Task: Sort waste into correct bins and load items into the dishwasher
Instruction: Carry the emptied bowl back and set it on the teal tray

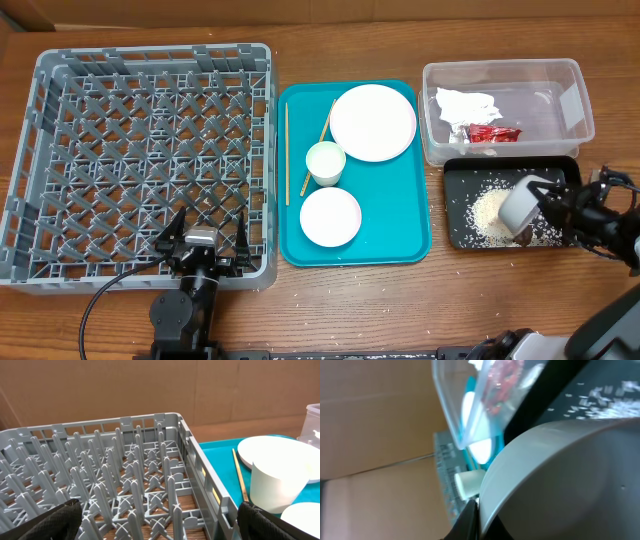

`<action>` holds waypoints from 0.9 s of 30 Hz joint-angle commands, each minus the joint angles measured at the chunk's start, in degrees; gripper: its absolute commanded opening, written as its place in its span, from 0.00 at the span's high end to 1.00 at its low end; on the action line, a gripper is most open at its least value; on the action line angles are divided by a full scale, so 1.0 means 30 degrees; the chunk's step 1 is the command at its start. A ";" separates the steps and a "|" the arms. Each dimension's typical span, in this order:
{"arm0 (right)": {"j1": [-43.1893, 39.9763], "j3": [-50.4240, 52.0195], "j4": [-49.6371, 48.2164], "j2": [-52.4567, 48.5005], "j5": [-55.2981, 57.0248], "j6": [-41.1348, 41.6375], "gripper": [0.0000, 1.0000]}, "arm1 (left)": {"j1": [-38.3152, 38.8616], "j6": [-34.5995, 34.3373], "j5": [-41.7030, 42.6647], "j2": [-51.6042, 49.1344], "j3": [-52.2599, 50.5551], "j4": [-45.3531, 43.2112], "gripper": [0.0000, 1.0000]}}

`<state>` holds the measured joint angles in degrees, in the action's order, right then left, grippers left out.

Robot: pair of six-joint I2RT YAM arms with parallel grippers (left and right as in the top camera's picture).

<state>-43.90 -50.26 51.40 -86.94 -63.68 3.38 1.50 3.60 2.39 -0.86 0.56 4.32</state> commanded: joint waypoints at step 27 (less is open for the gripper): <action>2.0771 -0.8422 0.4874 0.3810 1.7981 0.8459 0.96 | -0.0087 0.0233 0.0051 0.0146 -0.0095 -0.0015 0.00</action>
<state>12.14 -74.04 66.87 -72.47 -17.85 23.42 1.50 3.60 2.39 -0.86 0.56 4.32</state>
